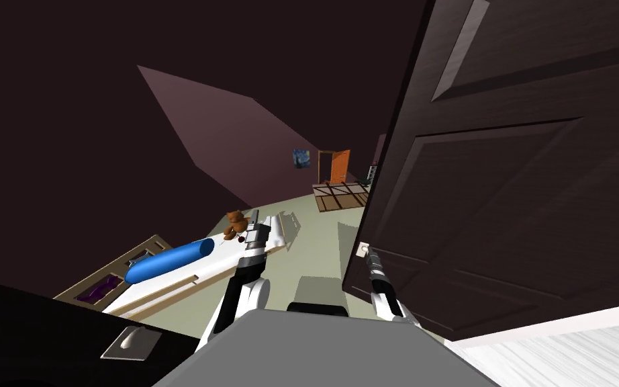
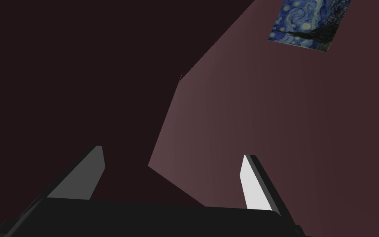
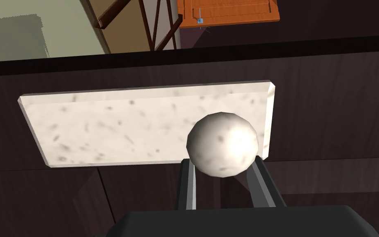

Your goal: Push the door open

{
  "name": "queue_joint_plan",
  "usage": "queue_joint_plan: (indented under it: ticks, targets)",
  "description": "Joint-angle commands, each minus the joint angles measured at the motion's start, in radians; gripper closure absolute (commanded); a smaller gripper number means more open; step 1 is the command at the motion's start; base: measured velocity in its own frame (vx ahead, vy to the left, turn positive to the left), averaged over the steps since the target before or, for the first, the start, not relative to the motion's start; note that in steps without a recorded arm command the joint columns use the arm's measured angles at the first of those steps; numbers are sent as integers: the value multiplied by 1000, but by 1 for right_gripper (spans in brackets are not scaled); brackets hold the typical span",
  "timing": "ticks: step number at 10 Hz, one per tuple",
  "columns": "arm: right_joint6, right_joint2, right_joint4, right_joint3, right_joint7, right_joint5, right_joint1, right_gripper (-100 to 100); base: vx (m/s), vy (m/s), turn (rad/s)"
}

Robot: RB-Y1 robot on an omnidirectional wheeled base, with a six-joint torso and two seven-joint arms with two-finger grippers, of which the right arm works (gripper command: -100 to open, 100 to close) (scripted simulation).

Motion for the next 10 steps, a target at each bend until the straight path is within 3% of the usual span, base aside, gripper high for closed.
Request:
queue_joint_plan:
  ticks: [1,10]
  targets:
    - [-7,-4,7,-13,6,-7,-9,100,178,13,-36]
    - [-4,-11,9,-103,42,-55,-3,100,200,37,-49]
